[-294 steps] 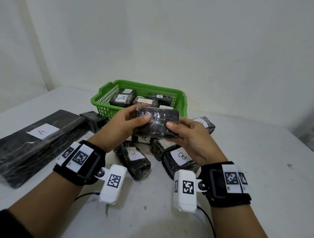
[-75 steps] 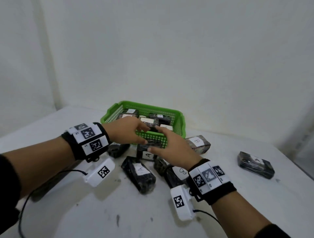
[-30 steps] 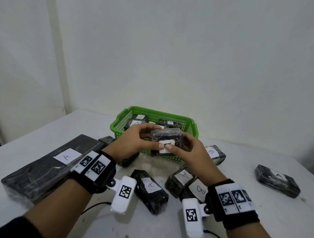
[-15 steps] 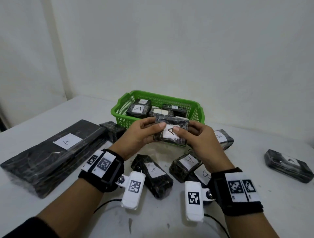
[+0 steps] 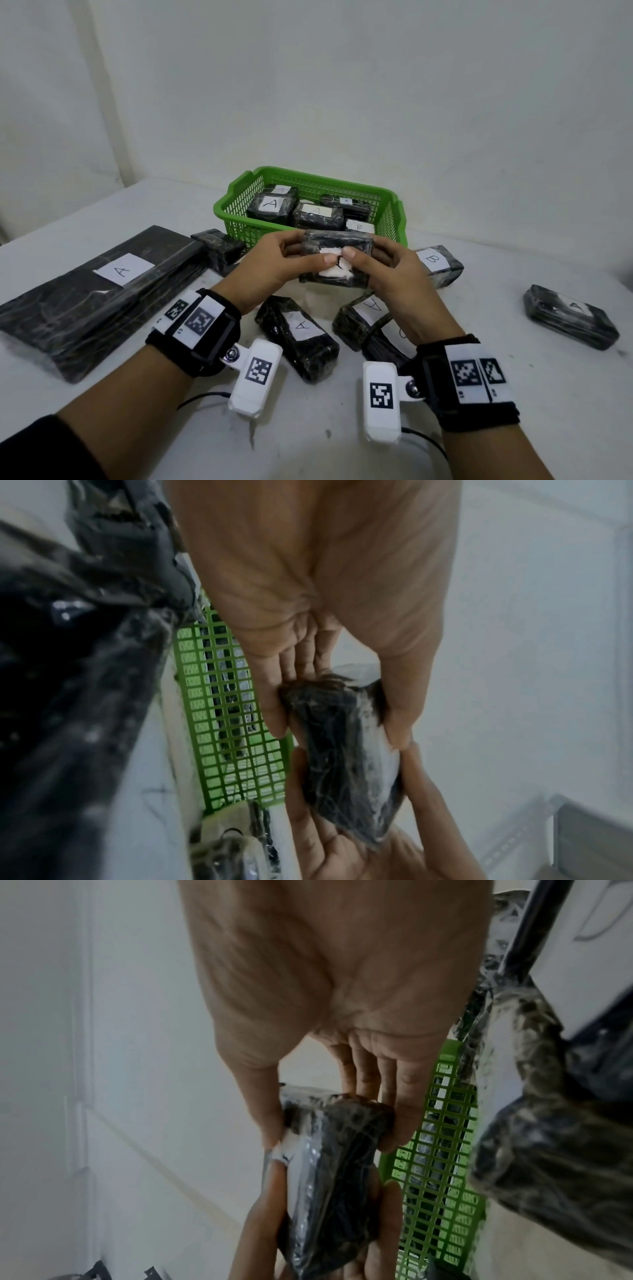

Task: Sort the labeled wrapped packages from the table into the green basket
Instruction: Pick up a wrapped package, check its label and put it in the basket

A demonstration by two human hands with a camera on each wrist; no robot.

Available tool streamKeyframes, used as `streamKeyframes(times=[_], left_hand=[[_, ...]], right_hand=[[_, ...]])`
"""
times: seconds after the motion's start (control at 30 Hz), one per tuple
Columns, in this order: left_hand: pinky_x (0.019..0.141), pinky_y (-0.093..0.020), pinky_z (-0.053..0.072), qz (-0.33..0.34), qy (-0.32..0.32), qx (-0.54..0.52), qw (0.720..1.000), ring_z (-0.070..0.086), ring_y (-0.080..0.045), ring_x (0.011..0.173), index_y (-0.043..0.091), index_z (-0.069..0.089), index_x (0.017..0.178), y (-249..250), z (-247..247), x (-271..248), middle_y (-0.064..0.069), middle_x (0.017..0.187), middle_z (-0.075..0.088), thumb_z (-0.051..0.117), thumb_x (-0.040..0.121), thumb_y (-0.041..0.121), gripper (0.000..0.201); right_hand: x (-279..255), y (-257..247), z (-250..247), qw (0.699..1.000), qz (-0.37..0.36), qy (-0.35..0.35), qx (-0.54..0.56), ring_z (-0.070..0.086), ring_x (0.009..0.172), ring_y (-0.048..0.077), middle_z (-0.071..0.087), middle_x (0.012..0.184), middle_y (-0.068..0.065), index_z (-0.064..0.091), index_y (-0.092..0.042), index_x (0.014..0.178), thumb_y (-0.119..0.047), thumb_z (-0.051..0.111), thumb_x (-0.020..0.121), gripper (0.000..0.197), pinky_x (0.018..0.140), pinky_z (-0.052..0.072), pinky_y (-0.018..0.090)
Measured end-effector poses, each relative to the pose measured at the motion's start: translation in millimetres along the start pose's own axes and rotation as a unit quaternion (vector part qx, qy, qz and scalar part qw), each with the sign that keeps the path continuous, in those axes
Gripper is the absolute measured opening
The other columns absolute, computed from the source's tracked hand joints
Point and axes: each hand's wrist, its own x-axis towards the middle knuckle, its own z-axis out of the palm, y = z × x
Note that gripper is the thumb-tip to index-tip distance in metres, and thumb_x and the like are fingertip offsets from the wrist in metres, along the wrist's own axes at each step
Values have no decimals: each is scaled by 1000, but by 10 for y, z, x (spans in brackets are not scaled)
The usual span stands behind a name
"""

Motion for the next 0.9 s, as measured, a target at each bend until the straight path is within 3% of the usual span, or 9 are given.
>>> streamKeyframes(times=[0.1,0.2,0.27,0.37,0.43,0.6,0.73,0.83,0.9], left_hand=[[105,-46,50,-12,-12,-13,1000,70,-25,118,5,67,128,-8,9,-16,-9,123,75,82,84,32,54],[109,-57,48,3,23,1,1000,70,-29,117,4,69,122,-1,-13,-10,-11,119,76,82,76,45,63],[111,-61,45,8,15,-17,1000,67,-34,121,1,68,122,-10,-27,-11,-16,122,74,80,79,42,60],[112,-61,44,-1,-12,-39,999,64,-38,125,-2,62,131,-9,-23,-14,-23,131,67,80,81,34,64],[110,-63,45,10,-2,-18,1000,67,-36,122,3,65,129,7,-20,-18,-19,128,70,82,78,34,62],[96,-47,59,38,10,34,999,67,-22,124,15,61,133,48,-30,-59,-3,128,72,92,72,25,70],[104,-40,54,39,-16,75,996,62,-14,129,21,55,140,54,-24,-59,3,136,67,86,77,11,71],[103,-36,56,-2,-15,36,999,67,-18,124,17,56,142,45,27,-56,0,133,70,84,82,21,66],[107,-48,53,-21,2,-2,1000,69,-29,121,7,62,134,16,41,-40,-10,127,73,77,86,25,53]], right_hand=[[0,20,1,1000,-15,20,1,71,120,24,74,127,3,69,-22,130,-72,94,51,96,104,56,53],[-6,15,-18,1000,-19,6,-4,73,115,21,76,124,2,68,-20,131,-64,96,54,93,103,57,52],[-9,37,-42,1000,-25,-12,-6,76,109,18,77,121,1,67,-18,131,-50,97,56,86,101,58,49],[0,51,-62,999,-33,-6,-10,75,111,18,76,123,1,67,-20,133,-53,96,52,92,101,58,48],[16,70,-73,999,-35,-5,-3,73,115,16,74,127,0,65,-20,136,-52,96,52,95,103,58,46],[-4,53,-50,998,21,-62,26,73,113,16,77,122,1,68,-18,130,-52,96,61,82,100,58,39],[-41,10,-64,994,34,-48,90,76,108,27,78,115,10,70,-8,121,-33,83,79,50,90,63,38],[-13,61,-89,995,20,-22,90,76,107,25,76,121,10,65,-7,130,-31,96,67,74,90,63,38],[8,86,-92,997,12,-14,77,76,111,26,74,125,9,64,-8,135,-35,100,60,87,91,62,39]])
